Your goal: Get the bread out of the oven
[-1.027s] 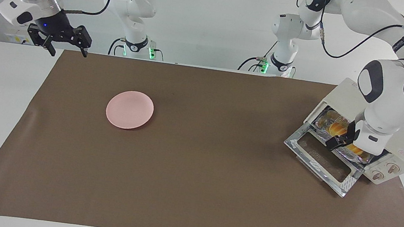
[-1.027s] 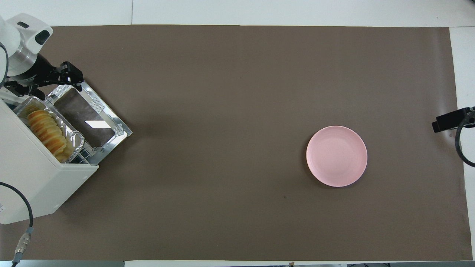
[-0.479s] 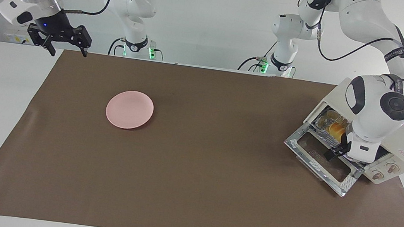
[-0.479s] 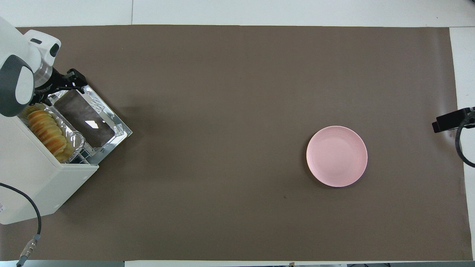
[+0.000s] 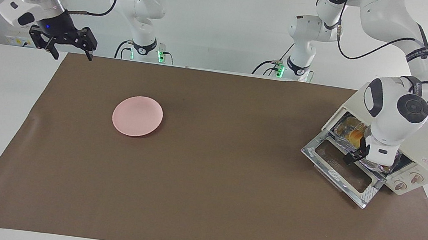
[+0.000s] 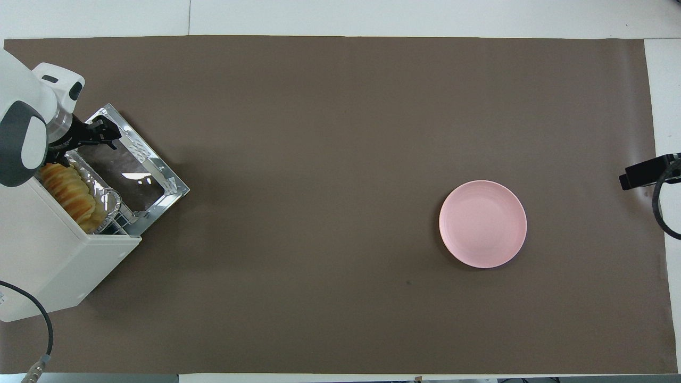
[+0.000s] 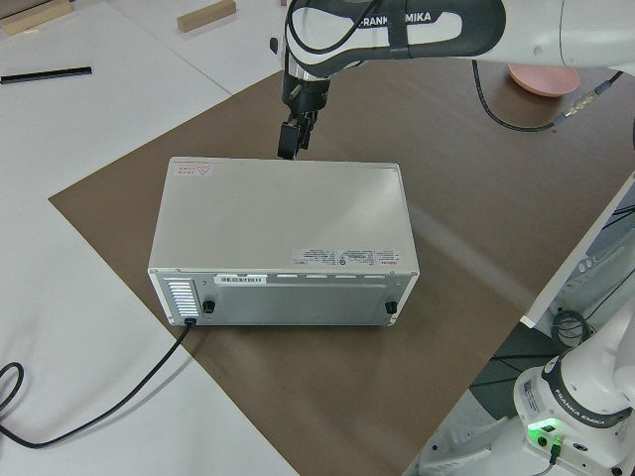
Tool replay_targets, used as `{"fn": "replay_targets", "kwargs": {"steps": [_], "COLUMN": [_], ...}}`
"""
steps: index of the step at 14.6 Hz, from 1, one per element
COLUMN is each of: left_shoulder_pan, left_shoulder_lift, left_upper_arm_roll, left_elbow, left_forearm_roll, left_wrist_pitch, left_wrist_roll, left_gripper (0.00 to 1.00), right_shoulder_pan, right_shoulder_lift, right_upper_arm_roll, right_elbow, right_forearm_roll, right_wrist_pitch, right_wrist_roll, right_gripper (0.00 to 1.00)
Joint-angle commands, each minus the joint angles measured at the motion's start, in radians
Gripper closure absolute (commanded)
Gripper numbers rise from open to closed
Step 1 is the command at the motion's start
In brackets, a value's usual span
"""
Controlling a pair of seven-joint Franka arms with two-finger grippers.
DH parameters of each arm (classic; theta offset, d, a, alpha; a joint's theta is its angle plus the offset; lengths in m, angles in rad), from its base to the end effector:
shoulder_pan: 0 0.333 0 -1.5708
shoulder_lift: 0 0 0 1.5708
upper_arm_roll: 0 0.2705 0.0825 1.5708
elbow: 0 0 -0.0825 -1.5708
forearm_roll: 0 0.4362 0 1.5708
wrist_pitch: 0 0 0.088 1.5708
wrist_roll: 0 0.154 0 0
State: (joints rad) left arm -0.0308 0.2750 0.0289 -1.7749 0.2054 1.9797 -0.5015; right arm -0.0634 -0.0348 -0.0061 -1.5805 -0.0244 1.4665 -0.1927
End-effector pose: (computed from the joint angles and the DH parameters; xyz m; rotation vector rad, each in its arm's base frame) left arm 0.6561 0.0201 0.2855 -2.8752 -0.5981 0.0290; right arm 0.5809 -0.0444 0.5392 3.1196 0.1900 -0.1277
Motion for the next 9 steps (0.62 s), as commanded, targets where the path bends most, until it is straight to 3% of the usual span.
{"fn": "replay_targets", "kwargs": {"steps": [1,4,7,9], "left_shoulder_pan": [-0.004,-0.003,0.002,0.002], "left_shoulder_lift": [-0.045,-0.049,-0.062,-0.062], "left_upper_arm_roll": [-0.003,-0.003,-0.004,-0.004], "left_elbow": [-0.098,-0.124,-0.146,-0.144], "left_forearm_roll": [0.034,0.035,0.035,0.035], "left_wrist_pitch": [0.088,0.09,0.09,0.085], "left_wrist_roll": [-0.084,-0.095,-0.084,-0.078], "left_gripper": [0.07,0.45,1.0,1.0], "right_shoulder_pan": [-0.012,-0.012,-0.012,-0.012], "right_shoulder_lift": [-0.023,-0.023,-0.023,-0.023], "right_upper_arm_roll": [0.008,0.009,0.008,0.008], "right_elbow": [-0.023,-0.023,-0.023,-0.023], "right_forearm_roll": [0.001,0.001,0.003,0.003], "right_wrist_pitch": [-0.009,-0.009,-0.009,-0.009], "right_wrist_roll": [-0.002,-0.002,-0.002,-0.002], "right_gripper": [0.0,0.0,0.0,0.0]}}
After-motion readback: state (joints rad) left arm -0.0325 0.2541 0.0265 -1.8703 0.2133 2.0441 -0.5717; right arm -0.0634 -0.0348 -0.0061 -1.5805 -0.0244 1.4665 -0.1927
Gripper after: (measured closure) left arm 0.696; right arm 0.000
